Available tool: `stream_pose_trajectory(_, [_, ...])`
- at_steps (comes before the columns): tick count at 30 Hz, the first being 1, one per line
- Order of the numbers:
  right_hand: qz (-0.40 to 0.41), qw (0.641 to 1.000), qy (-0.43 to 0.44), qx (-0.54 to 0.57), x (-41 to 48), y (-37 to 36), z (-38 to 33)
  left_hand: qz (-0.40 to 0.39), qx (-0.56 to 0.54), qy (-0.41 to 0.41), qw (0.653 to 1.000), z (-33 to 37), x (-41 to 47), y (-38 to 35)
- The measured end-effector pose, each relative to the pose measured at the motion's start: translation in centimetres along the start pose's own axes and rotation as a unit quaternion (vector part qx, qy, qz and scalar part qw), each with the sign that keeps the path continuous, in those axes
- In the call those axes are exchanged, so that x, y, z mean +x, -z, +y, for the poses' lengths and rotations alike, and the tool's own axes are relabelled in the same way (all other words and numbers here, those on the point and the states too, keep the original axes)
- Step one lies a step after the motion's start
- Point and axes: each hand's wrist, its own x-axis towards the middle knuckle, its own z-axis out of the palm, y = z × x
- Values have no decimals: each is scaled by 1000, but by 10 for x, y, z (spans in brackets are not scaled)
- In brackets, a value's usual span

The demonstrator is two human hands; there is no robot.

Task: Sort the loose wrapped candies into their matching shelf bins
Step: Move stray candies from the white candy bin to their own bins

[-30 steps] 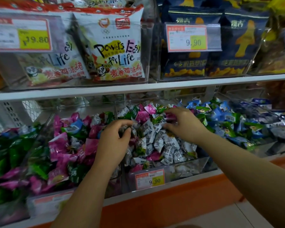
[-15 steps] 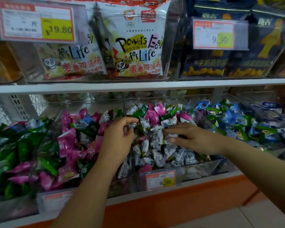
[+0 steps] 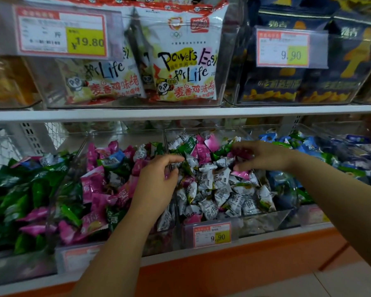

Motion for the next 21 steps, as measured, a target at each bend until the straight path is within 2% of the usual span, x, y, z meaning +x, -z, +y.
stream_pose_trajectory(3, [-5,1000,4,-16,-2,-4,3,-5,-8,-4,1000,1,-1,1])
stream_pose_trajectory(12, [132,987,68,-68,-18,-21,8,-1,0,-6,1000,5,-6,2])
stream_pose_trajectory(17, [169,974,115,-102,-23,-26,6,-4,2,-9,1000,8,-6,1])
stream_pose_trajectory(21, [227,960,141,-78,-27,-27,6,-3,5,-28,1000,6,-6,1])
